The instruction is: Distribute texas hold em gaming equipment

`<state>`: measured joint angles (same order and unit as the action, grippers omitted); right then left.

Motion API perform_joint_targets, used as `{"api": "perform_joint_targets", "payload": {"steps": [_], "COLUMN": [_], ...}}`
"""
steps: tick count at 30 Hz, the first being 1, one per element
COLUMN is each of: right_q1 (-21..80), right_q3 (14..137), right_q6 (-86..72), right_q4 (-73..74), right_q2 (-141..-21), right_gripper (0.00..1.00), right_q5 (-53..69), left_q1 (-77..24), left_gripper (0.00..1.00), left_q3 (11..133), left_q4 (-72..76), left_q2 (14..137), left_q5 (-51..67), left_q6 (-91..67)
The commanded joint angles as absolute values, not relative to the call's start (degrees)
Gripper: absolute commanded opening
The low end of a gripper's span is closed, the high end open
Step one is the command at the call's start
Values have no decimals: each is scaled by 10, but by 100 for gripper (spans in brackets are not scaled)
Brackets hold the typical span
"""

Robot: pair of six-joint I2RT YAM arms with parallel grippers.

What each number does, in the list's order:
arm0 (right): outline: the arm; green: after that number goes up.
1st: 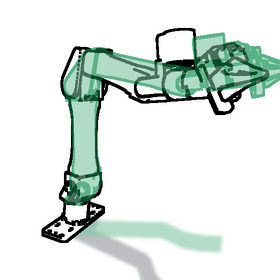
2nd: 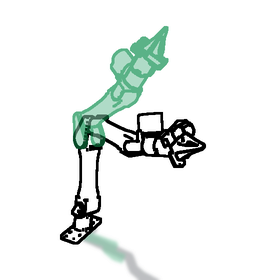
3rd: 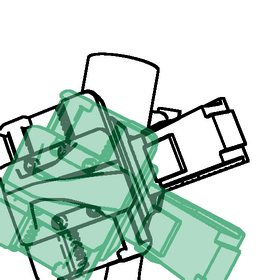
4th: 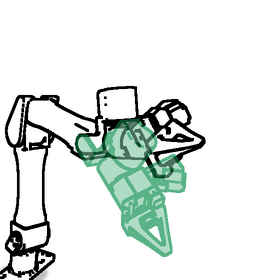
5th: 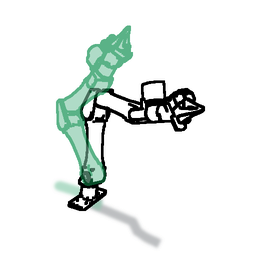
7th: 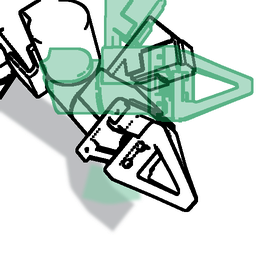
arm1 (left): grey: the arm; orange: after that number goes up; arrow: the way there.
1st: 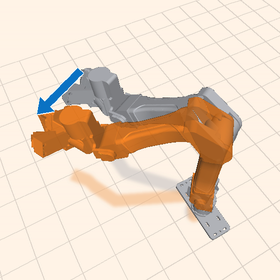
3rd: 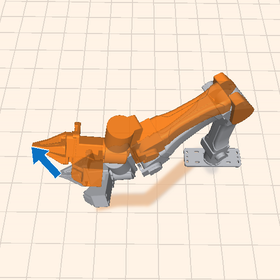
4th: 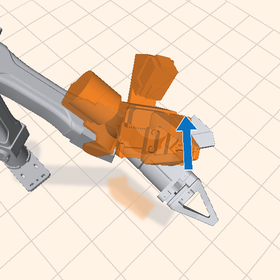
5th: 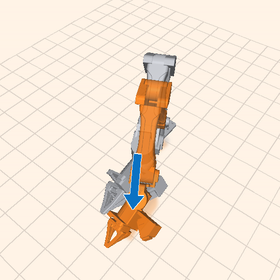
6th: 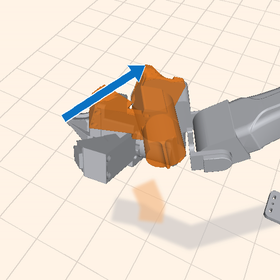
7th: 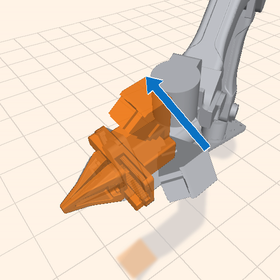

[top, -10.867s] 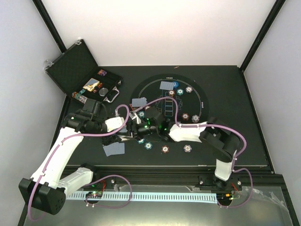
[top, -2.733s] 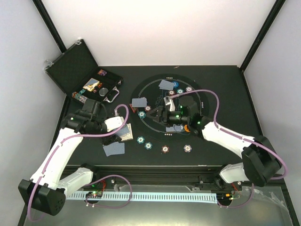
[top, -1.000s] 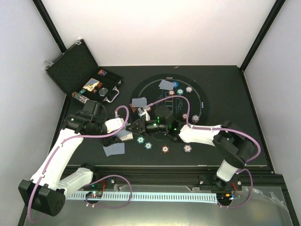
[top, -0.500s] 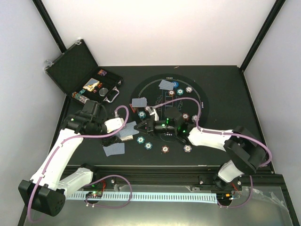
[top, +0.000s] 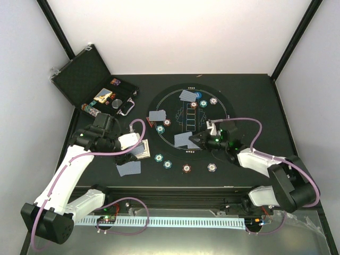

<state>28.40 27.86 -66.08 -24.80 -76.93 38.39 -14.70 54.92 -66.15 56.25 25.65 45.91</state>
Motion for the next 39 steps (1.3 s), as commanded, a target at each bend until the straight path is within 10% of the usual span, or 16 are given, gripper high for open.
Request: {"api": "perform_joint_targets", "payload": {"steps": [1, 10, 23, 30, 39], "right_q1": [223, 185, 223, 370, 502], "right_q3": [254, 314, 361, 404, 475], "right_q6": [-569, -452, -458, -560, -686], "right_q4": [-156, -2, 112, -51, -287], "right_q2": [-765, -806, -695, -737, -880], "right_gripper": [1, 2, 54, 78, 83], "right_q5": [389, 305, 221, 323, 410], "left_q1": [-145, -145, -145, -145, -145], "left_gripper": [2, 2, 2, 2, 2], "left_q3": [555, 561, 566, 568, 578], "left_q4": [-658, -666, -666, -668, -675], "left_q2": [557, 555, 557, 557, 555], "left_q5": [260, 257, 265, 269, 265], "left_q6": [467, 469, 468, 466, 467]}}
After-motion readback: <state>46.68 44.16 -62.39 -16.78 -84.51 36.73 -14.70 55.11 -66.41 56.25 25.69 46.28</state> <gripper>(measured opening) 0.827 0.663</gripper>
